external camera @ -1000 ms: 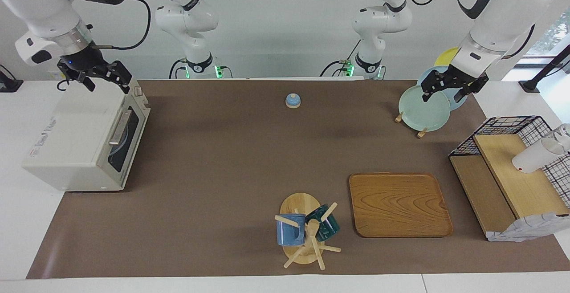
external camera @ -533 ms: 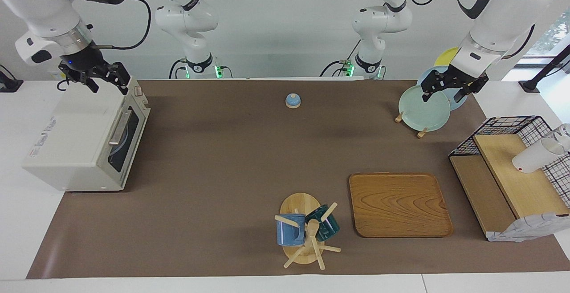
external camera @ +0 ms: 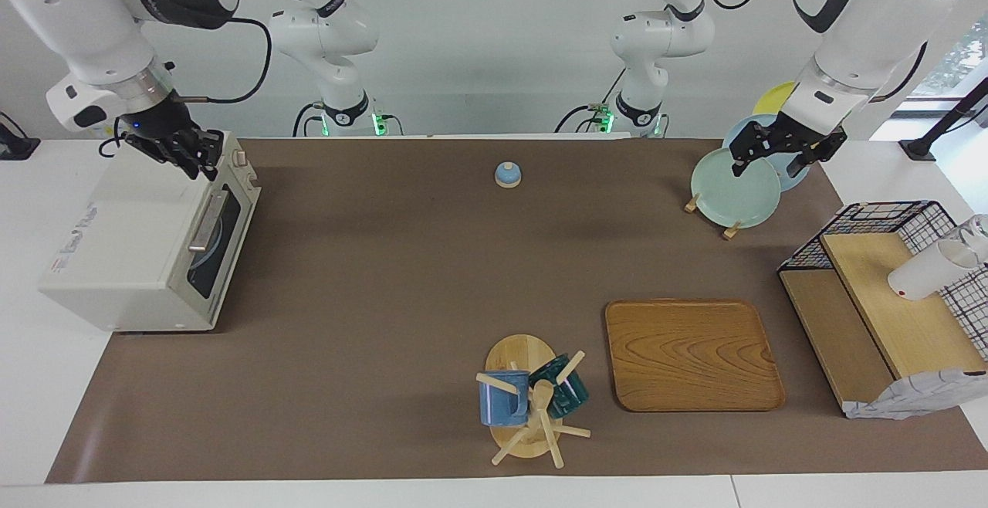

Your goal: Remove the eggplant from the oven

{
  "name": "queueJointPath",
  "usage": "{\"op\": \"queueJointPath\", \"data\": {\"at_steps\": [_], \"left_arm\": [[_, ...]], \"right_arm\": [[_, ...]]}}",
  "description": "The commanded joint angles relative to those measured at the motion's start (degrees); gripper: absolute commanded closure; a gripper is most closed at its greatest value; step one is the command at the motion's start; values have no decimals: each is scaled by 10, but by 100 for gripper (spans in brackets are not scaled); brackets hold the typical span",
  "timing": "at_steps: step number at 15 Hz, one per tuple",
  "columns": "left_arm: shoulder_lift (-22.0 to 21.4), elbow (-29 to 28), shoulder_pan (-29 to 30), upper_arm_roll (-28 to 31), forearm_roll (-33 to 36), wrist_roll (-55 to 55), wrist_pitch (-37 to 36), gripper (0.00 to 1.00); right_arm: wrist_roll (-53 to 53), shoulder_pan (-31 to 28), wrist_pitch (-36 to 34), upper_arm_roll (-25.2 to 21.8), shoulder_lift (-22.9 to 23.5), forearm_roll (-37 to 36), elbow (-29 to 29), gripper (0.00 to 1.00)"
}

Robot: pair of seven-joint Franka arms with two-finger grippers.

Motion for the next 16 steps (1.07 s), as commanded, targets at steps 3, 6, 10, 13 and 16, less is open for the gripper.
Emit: {"op": "queueJointPath", "data": {"at_steps": [3, 6, 10, 13, 16], "left_arm": [[-4, -2, 1, 0, 10, 5, 1, 0], [-4, -2, 1, 0, 10, 5, 1, 0], [-4, -2, 1, 0, 10, 5, 1, 0], [-4, -2, 1, 0, 10, 5, 1, 0], [-4, -2, 1, 0, 10, 5, 1, 0]], "right_arm": [[36, -19, 74, 4, 11, -14, -52, 100], [63, -19, 86, 4, 28, -14, -51, 100], [72, -15, 94, 5, 36, -14, -54, 100], [71, -18, 104, 5, 36, -14, -68, 100], [71, -18, 116, 4, 34, -14, -89, 100]]}}
